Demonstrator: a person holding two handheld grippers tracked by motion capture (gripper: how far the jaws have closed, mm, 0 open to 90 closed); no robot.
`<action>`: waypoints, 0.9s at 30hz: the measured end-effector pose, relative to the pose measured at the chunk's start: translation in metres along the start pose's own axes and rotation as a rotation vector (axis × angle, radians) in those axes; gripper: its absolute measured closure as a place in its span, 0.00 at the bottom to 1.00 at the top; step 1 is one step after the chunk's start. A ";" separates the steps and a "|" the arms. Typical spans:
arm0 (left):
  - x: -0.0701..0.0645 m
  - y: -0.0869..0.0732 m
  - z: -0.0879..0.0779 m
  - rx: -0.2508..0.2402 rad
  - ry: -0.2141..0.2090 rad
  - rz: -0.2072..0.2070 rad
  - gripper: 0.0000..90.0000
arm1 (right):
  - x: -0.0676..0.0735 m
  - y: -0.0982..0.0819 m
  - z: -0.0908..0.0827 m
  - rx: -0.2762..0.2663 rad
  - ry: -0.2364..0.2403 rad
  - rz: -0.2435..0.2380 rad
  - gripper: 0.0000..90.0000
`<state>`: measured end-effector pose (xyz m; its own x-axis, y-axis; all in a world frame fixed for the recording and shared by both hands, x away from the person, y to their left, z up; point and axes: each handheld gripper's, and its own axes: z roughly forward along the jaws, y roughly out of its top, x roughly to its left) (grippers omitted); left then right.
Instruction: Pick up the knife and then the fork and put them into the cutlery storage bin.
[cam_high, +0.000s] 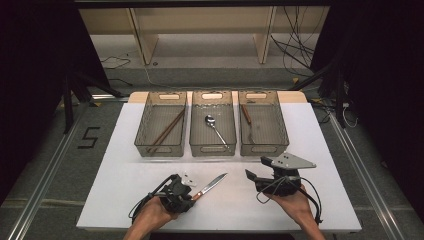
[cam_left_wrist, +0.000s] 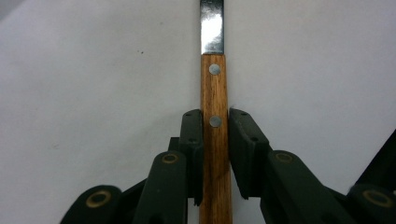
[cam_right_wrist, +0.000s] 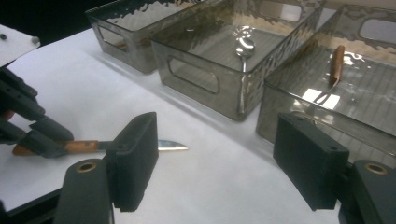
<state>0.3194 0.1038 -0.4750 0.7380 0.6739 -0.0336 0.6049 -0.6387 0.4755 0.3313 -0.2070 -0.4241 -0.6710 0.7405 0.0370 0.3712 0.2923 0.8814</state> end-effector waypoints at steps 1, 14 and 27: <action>0.000 0.000 0.000 -0.003 -0.003 -0.004 0.84 | 0.001 0.000 0.000 -0.001 0.005 -0.003 0.35; 0.002 0.002 -0.006 -0.016 -0.027 0.002 0.84 | 0.040 -0.006 0.019 0.021 0.080 -0.211 0.32; -0.005 0.012 -0.019 -0.039 -0.069 0.045 0.84 | 0.097 -0.024 0.039 0.042 0.028 -0.634 0.32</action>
<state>0.3174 0.0994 -0.4522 0.7840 0.6167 -0.0711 0.5592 -0.6519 0.5121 0.2825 -0.1183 -0.4597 -0.7851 0.3997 -0.4731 -0.0793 0.6928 0.7168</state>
